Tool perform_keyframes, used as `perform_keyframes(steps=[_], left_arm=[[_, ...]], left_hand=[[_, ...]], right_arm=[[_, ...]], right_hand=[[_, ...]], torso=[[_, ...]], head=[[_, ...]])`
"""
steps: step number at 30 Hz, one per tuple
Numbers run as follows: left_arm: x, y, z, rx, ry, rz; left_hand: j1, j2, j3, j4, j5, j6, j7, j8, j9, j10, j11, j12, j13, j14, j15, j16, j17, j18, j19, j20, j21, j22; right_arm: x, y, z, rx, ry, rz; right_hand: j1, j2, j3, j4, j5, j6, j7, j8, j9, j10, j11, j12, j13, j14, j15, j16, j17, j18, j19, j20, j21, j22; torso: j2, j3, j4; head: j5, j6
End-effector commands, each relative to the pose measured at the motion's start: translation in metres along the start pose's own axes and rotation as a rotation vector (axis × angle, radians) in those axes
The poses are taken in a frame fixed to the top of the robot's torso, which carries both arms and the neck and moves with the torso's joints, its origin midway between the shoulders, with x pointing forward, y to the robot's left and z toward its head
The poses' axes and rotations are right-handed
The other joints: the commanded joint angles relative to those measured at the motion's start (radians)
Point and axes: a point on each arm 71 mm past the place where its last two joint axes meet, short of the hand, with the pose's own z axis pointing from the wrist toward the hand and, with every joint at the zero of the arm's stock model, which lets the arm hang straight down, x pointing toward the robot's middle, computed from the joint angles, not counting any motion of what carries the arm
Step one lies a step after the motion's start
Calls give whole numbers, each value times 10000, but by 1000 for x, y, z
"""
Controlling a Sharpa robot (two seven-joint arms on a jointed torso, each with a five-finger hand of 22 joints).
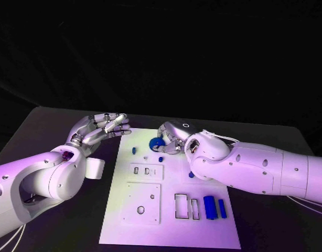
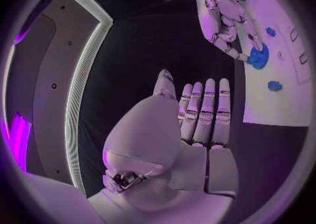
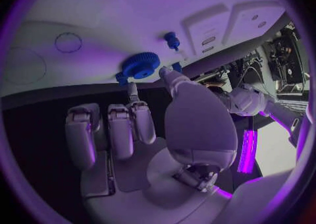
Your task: Assemble the parts on the task board
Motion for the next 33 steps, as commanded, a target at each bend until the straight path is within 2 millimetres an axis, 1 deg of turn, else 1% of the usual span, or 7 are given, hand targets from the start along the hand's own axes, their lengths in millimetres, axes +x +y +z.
perform_keyframes(steps=[1,10,18,22,25,27,33], left_arm=[[2,-1,0,56,171,-88],[2,-1,0,52,158,-81],[-2,-1,1,57,92,-50],[-4,0,2,66,52,-31],[-7,1,3,69,10,-11],[-7,1,4,75,8,-11],[-9,3,7,110,93,-51]], left_hand=[[-5,72,-63,17,-60,-51,5,-24,10,-79,19,-25,-9,-34,0,-35,10,186,1,32,-36,-9],[-5,72,-63,17,-60,-51,5,-24,10,-79,19,-25,-9,-34,0,-35,10,186,1,32,-36,-9],[-5,72,-63,17,-60,-51,5,-24,10,-79,19,-25,-9,-34,0,-35,10,186,1,32,-36,-9],[-5,72,-63,17,-60,-51,5,-24,10,-79,19,-25,-9,-34,0,-35,10,186,1,32,-36,-9],[-8,84,-85,20,-57,-60,6,-34,17,-94,18,-26,-10,-36,4,-49,20,186,3,35,-43,-16],[-8,84,-85,20,-57,-60,6,-34,17,-94,18,-26,-10,-36,4,-49,20,186,3,35,-43,-16],[-1,88,-90,16,-54,-59,3,-35,21,-95,16,-24,-9,-37,5,-53,24,185,2,36,-47,-19]], right_arm=[[5,-1,0,41,702,319],[5,-6,-1,161,813,566],[-12,-20,-19,-2,-355,1099],[-25,-36,-32,241,-468,1520],[-35,-59,-44,424,-124,2249],[-40,-74,-53,285,151,2694],[-53,-116,-74,164,260,3185]], right_hand=[[-205,122,-359,452,-38,35,9,-32,-38,24,41,15,1323,1058,36,61,2634,-142,1028,62,54,2630],[-264,300,-405,428,115,152,-22,27,-51,106,15,116,1421,1058,19,61,2634,-142,1028,52,54,2630],[692,186,-14,308,429,179,-42,22,-136,200,-16,228,1534,1058,-14,61,2634,-142,1028,13,54,2630],[788,133,3,318,315,161,-35,8,-158,128,-7,135,1452,1058,-10,61,2634,-142,1028,16,54,2630],[1193,102,165,238,208,160,-26,-4,-204,0,-3,-31,1310,1058,-5,61,2634,-95,910,20,-86,2520],[1727,-88,291,-80,148,177,-10,-5,-232,-230,10,-294,1087,1058,2,61,2634,10,633,23,-419,2268],[2309,-233,432,-507,380,107,35,-64,-319,-314,47,-364,1029,1058,40,61,2634,12,626,55,-435,2268]], torso=[[4,-3,4],[7,-6,8],[-39,37,-55],[-100,85,-129],[-162,132,-190],[-186,150,-209],[-234,246,-316]], head=[[-5,9],[14,7],[10,83],[-11,91],[-61,104],[-97,119],[-114,154]])
